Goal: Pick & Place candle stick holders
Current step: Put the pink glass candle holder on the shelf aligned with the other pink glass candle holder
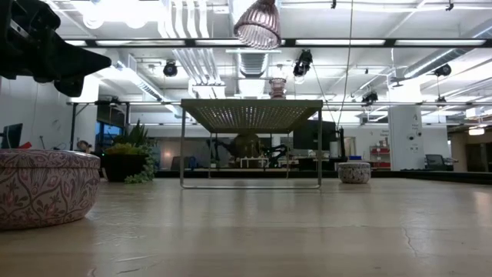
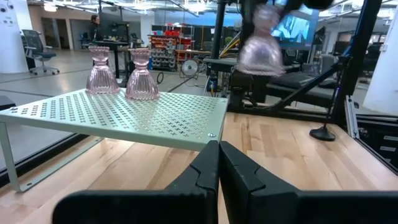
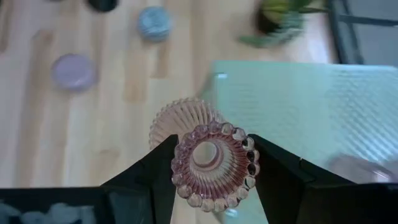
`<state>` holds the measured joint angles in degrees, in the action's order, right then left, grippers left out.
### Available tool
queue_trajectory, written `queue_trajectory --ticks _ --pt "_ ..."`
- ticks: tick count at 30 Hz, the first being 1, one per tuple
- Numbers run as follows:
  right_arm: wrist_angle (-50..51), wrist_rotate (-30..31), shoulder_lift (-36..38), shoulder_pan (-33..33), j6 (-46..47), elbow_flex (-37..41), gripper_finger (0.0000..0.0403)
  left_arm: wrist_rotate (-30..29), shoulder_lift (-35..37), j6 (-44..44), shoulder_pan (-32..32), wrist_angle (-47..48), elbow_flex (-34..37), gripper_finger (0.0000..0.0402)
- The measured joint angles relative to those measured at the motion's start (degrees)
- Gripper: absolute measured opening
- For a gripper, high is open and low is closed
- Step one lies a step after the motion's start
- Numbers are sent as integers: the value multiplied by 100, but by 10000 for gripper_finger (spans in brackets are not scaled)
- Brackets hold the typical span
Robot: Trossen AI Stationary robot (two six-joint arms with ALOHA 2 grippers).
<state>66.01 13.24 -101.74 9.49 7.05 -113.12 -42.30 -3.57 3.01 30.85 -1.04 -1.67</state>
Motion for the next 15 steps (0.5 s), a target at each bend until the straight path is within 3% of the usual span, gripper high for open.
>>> queue_trajectory --ticks 6,15 --pt "252 13 337 -477 304 0 178 0 0 0 1 0 0 14" --pt "608 38 278 -1138 376 22 173 0 0 0 2 0 0 14"
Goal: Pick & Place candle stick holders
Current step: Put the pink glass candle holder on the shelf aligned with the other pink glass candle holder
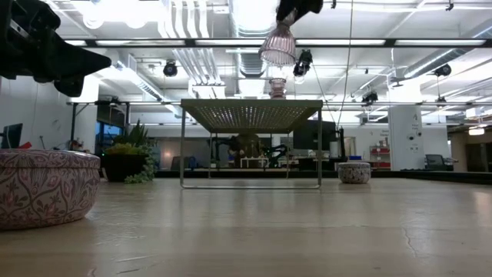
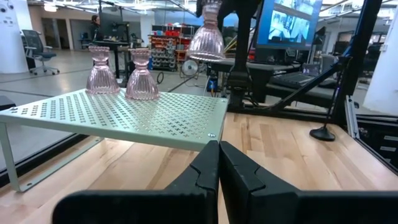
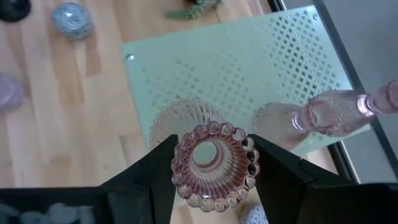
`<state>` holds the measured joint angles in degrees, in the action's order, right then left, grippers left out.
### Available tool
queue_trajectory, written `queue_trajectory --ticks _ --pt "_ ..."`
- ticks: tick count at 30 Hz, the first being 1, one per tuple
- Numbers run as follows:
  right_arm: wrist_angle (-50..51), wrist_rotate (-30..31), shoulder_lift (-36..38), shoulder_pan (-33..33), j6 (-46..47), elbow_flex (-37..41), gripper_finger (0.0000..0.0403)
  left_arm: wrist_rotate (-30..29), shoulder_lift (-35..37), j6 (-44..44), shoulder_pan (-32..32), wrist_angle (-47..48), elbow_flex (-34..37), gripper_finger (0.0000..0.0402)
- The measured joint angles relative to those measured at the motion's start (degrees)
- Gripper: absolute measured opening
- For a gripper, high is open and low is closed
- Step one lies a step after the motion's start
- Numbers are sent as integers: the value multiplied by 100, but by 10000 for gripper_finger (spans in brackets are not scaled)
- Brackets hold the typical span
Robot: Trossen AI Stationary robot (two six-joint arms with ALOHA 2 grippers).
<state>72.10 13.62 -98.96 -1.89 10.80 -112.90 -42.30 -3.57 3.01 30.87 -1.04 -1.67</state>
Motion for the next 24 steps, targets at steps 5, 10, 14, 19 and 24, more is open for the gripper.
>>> queue_trajectory --ticks 5,10,14,19,24 --pt "55 -5 -65 -230 -5 195 178 0 0 0 -1 0 0 14" --pt "-57 -38 -67 -362 -72 600 174 0 0 0 0 0 0 14" --pt "-284 -52 -63 -410 -176 840 172 0 0 0 -2 0 0 14" --pt "-397 -77 -61 -448 -199 1047 178 -1 0 0 -2 0 0 14" --pt "-441 -75 -54 -470 -202 1229 173 0 0 1 -1 0 0 14"
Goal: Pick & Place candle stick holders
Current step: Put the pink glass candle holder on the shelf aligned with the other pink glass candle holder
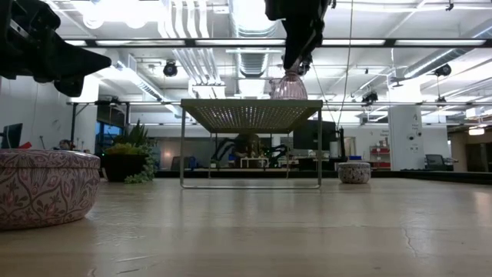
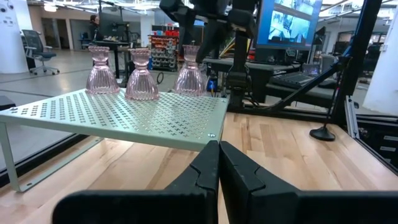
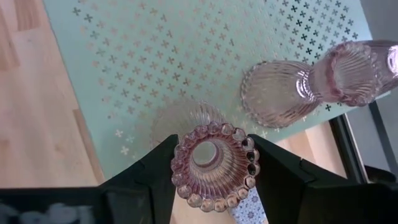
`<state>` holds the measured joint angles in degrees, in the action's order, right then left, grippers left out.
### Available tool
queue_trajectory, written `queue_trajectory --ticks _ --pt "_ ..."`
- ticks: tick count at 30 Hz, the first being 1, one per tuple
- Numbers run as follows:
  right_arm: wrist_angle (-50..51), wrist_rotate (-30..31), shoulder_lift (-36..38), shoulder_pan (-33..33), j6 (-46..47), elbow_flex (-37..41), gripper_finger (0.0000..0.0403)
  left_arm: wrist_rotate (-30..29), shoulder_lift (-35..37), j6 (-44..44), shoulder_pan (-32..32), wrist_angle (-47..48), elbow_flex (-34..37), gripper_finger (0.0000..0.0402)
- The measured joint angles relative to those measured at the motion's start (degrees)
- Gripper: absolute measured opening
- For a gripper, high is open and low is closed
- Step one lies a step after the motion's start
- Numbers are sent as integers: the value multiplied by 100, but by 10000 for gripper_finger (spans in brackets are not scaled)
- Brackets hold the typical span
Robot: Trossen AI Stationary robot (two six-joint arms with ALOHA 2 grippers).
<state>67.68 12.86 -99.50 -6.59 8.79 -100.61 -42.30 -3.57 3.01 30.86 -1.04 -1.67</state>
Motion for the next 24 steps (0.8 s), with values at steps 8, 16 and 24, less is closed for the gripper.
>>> queue_trajectory --ticks 8,16,24 --pt "-297 -133 2 -9 -18 60 180 0 0 -1 1 0 0 14" --pt "-361 -133 2 -7 -23 211 173 0 0 -1 -1 0 0 14" --pt "-487 -114 7 -7 -58 361 181 0 0 -1 1 0 0 14"
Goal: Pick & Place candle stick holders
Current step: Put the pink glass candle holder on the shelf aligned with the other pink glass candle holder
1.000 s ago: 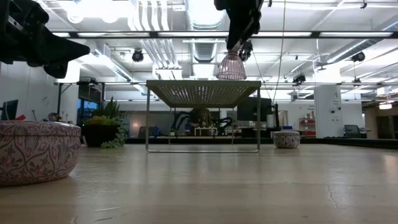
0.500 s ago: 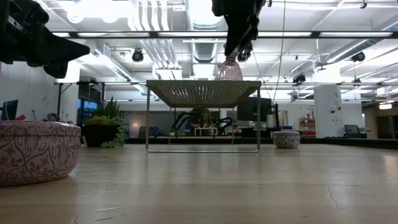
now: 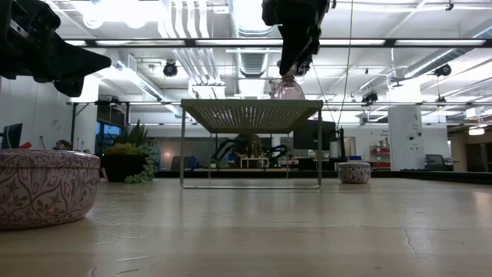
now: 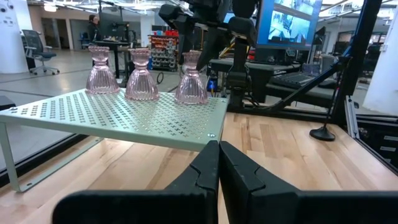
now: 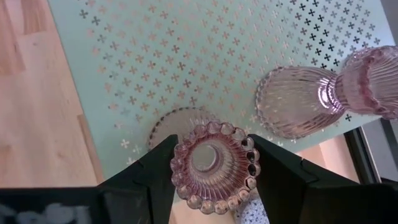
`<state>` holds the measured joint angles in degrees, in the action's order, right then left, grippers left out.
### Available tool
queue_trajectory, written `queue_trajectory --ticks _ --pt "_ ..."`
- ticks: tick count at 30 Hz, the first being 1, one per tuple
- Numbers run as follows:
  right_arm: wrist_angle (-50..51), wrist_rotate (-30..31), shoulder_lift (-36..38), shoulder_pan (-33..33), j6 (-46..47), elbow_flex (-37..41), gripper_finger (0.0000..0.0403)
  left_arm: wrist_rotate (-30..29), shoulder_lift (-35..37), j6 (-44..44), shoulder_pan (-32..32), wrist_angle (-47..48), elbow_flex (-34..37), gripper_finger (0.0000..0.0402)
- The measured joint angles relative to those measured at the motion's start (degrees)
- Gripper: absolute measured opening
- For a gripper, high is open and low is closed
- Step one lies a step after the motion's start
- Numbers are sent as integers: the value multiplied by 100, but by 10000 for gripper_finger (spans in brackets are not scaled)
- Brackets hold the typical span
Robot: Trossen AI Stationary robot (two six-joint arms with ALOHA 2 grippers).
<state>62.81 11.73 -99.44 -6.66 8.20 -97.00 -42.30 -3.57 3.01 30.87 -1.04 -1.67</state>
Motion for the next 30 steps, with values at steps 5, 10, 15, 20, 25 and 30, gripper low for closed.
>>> queue_trajectory --ticks 5,10,15,20,25,30 --pt "-144 -20 -4 0 -94 5 177 0 0 0 0 0 0 14" --pt "-180 -20 -4 0 -138 5 181 0 0 0 -2 0 0 14" --pt "-202 -17 -4 0 -183 5 187 0 0 1 -2 -1 0 14" --pt "-210 -17 -4 0 -245 -28 189 0 0 0 -1 -1 0 14" --pt "-191 24 -7 0 -269 -203 207 0 0 0 -2 0 0 14" --pt "-171 27 -7 2 -288 -438 230 0 0 0 0 0 0 14"
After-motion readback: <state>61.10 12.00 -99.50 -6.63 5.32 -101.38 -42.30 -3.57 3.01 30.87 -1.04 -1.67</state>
